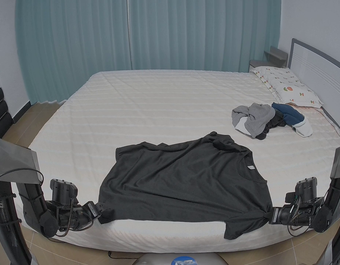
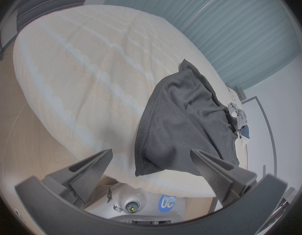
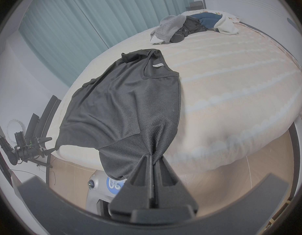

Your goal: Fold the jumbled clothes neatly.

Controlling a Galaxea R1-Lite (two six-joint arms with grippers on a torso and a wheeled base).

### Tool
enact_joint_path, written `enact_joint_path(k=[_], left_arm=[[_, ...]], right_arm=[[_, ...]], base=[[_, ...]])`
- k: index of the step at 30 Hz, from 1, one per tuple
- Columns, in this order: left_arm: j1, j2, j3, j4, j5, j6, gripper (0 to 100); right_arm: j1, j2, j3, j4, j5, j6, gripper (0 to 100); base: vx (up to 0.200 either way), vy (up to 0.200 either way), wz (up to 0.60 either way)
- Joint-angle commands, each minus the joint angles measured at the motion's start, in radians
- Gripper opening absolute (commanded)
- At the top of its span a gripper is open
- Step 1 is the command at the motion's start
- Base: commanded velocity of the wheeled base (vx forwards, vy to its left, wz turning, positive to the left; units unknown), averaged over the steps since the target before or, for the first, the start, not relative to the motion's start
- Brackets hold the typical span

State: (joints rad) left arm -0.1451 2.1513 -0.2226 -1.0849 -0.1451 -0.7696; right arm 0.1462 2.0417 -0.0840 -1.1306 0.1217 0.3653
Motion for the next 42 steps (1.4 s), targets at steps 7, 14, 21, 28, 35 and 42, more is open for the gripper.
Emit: enact_joint_path(k=[7,14,21,28,35,42], left_arm=[[-0.074,0.11,0.014,-0.162,0.091,0.001,100],[-0.11,0.13,0.015,-0.168,0.104,0.004,0],[-0.114,0.133,0.061,-0.162,0.13,0.099,0],[-0.11,0.117,0.118,-0.158,0.147,0.199,0],[-0.091,0.107,0.181,-0.159,0.225,0.316,0],[-0.1,0.098,0.221,-0.153,0.228,0.354,0]], right_arm=[[0.003,-0.012,-0.003,0.0,0.001,-0.002,0],[0.01,0.002,-0.003,0.0,0.001,-0.002,0],[0.01,0.003,0.003,0.0,0.003,-0.002,0],[0.024,-0.008,0.01,-0.001,0.004,-0.002,0],[0.03,-0.011,0.033,-0.001,0.004,-0.039,0],[0.03,-0.012,0.07,0.008,0.003,-0.098,0]], base=[[0.0,0.0,0.0],[0.0,0.0,0.0],[0.0,0.0,0.0],[0.0,0.0,0.0],[0.0,0.0,0.0],[0.0,0.0,0.0]])
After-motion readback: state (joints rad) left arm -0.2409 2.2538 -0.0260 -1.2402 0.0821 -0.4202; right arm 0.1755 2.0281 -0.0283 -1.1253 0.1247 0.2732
